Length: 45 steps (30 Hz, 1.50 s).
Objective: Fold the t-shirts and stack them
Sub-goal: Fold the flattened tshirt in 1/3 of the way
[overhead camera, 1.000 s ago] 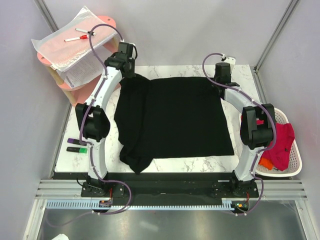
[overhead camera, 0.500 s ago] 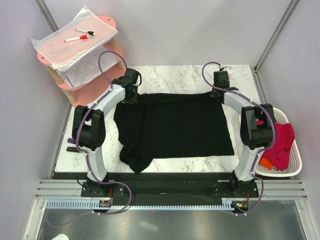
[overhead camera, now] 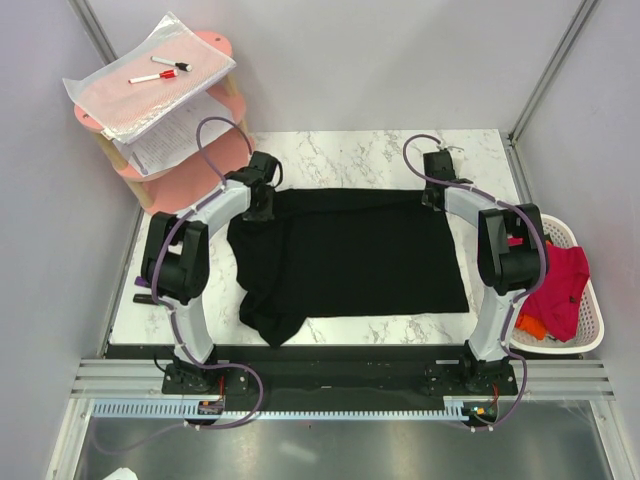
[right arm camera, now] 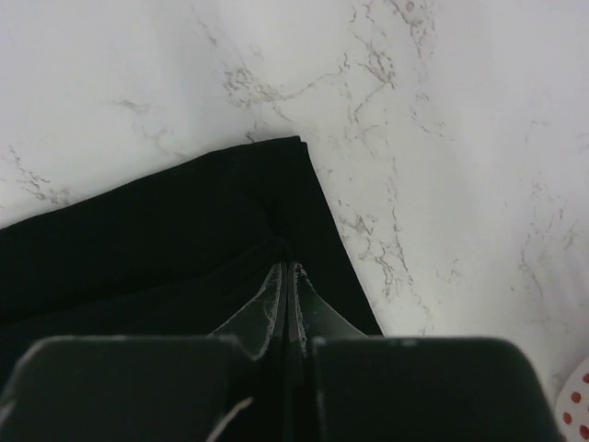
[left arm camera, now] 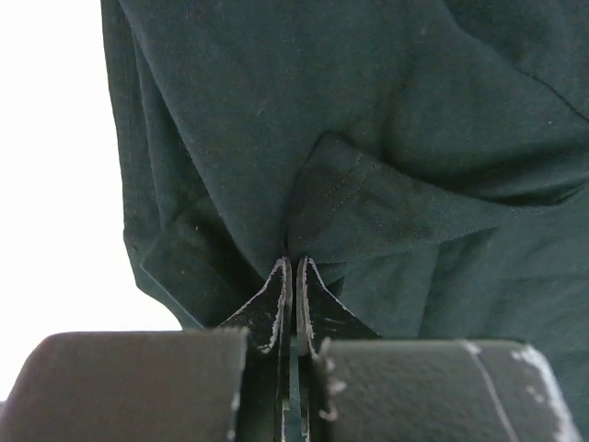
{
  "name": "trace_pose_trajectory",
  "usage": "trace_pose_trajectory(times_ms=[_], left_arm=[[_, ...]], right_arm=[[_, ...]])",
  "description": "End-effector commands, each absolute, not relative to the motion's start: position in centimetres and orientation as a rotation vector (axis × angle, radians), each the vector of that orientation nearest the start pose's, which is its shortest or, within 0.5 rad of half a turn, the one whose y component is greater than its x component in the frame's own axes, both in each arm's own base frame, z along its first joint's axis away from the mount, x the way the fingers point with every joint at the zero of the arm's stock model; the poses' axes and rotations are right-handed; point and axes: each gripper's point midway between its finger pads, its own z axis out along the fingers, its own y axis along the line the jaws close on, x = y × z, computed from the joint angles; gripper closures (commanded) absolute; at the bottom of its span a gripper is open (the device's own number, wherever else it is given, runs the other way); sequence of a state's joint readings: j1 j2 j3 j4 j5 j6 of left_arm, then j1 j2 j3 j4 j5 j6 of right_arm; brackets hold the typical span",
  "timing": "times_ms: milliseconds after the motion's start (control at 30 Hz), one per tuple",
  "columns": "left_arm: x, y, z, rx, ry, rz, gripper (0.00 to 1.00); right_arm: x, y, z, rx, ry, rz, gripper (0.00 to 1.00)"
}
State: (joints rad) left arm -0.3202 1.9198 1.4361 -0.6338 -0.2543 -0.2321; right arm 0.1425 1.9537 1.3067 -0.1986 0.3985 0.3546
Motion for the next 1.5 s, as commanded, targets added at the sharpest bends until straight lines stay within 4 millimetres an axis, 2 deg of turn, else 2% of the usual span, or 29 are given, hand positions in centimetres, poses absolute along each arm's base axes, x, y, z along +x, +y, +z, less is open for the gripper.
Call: trace_pose_trajectory(times_ms=[0,100,167,233,300,367,400,467,500,533,567,600,633,667,767,867,900,933,967,1000,1033,1167,1200,1267,1367,1400,1433,1467], left_arm=[[41.4,-9.8,8.1,-0.046,2.574,0.145,0.98],[40.2,-10.0,6.9,-0.048,2.611,0.117,0.98],[39.6,-10.4,6.3,-0.045,2.625,0.106,0.98],[38.7,-10.6,5.4,-0.046,2.651,0.097,0.98],[37.6,-10.9,4.7,-0.037,2.678,0.090,0.98],[36.9,-11.2,4.5,-0.025,2.687,0.087,0.98],[36.3,-11.3,4.2,-0.017,2.701,0.078,0.98],[35.9,-11.7,5.2,-0.012,2.677,0.060,0.74],[35.5,-11.6,5.4,-0.010,2.669,0.069,0.57],[35.4,-11.6,6.1,-0.011,2.648,0.077,0.19],[35.5,-11.5,7.7,-0.020,2.598,0.071,0.06],[35.6,-10.9,8.4,-0.040,2.563,0.107,0.00],[35.6,-10.7,9.1,-0.052,2.536,0.109,0.00],[36.1,-10.7,10.9,-0.068,2.469,0.085,0.00],[36.7,-9.8,12.7,-0.096,2.379,0.107,0.01],[38.2,-9.7,13.1,-0.096,2.351,0.113,0.06],[38.5,-9.3,11.8,-0.088,2.389,0.141,0.09],[38.9,-9.4,11.4,-0.083,2.399,0.138,0.17],[39.3,-9.6,11.4,-0.079,2.401,0.130,0.20],[39.6,-10.0,10.1,-0.054,2.436,0.120,0.24],[39.9,-10.4,9.7,-0.037,2.444,0.103,0.29],[40.4,-11.8,8.0,0.003,2.481,0.037,0.32],[40.4,-11.9,7.8,0.000,2.484,0.032,0.36],[40.6,-12.0,7.5,-0.003,2.481,0.028,0.46],[40.6,-12.3,7.0,0.020,2.496,0.011,0.74],[40.5,-12.5,6.9,0.034,2.500,0.002,0.91],[40.4,-12.7,6.9,0.041,2.504,-0.012,0.98],[39.9,-13.3,6.6,0.056,2.517,-0.055,0.98]], right_arm=[[49.1,-0.5,6.9,0.492,2.208,-0.359,0.97],[49.8,-1.0,9.2,0.507,2.127,-0.369,0.95],[49.8,-1.0,9.5,0.500,2.121,-0.372,0.89],[49.1,-1.2,9.0,0.522,2.133,-0.373,0.85],[47.8,-1.0,7.4,0.536,2.178,-0.369,0.79],[46.9,-0.3,6.1,0.544,2.222,-0.326,0.69],[46.2,-0.2,5.1,0.544,2.249,-0.327,0.55],[45.6,-0.1,4.6,0.562,2.259,-0.317,0.40],[45.2,-0.2,4.7,0.566,2.256,-0.313,0.22],[45.3,-0.1,5.0,0.569,2.238,-0.300,0.15],[45.3,0.1,5.3,0.565,2.231,-0.287,0.07],[45.4,0.1,6.2,0.563,2.211,-0.268,0.02],[45.8,0.4,6.9,0.561,2.188,-0.249,0.02],[46.0,0.8,7.5,0.547,2.177,-0.216,0.02],[47.0,1.4,9.4,0.527,2.133,-0.167,0.02],[47.7,1.9,9.9,0.508,2.130,-0.139,0.02],[47.8,2.1,9.8,0.502,2.133,-0.132,0.02],[48.0,2.2,9.7,0.496,2.138,-0.125,0.02],[48.1,2.4,9.4,0.494,2.146,-0.120,0.02],[48.1,2.5,9.1,0.488,2.154,-0.116,0.02],[48.1,2.5,9.0,0.489,2.159,-0.115,0.02],[48.1,2.7,8.2,0.485,2.174,-0.115,0.02],[48.2,2.7,8.1,0.484,2.176,-0.109,0.02],[48.3,3.1,7.8,0.474,2.187,-0.092,0.02],[48.4,3.3,7.5,0.469,2.196,-0.078,0.02],[48.5,3.3,7.3,0.469,2.199,-0.079,0.02],[48.5,3.4,7.3,0.467,2.199,-0.074,0.02],[48.6,3.6,7.1,0.464,2.205,-0.069,0.02]])
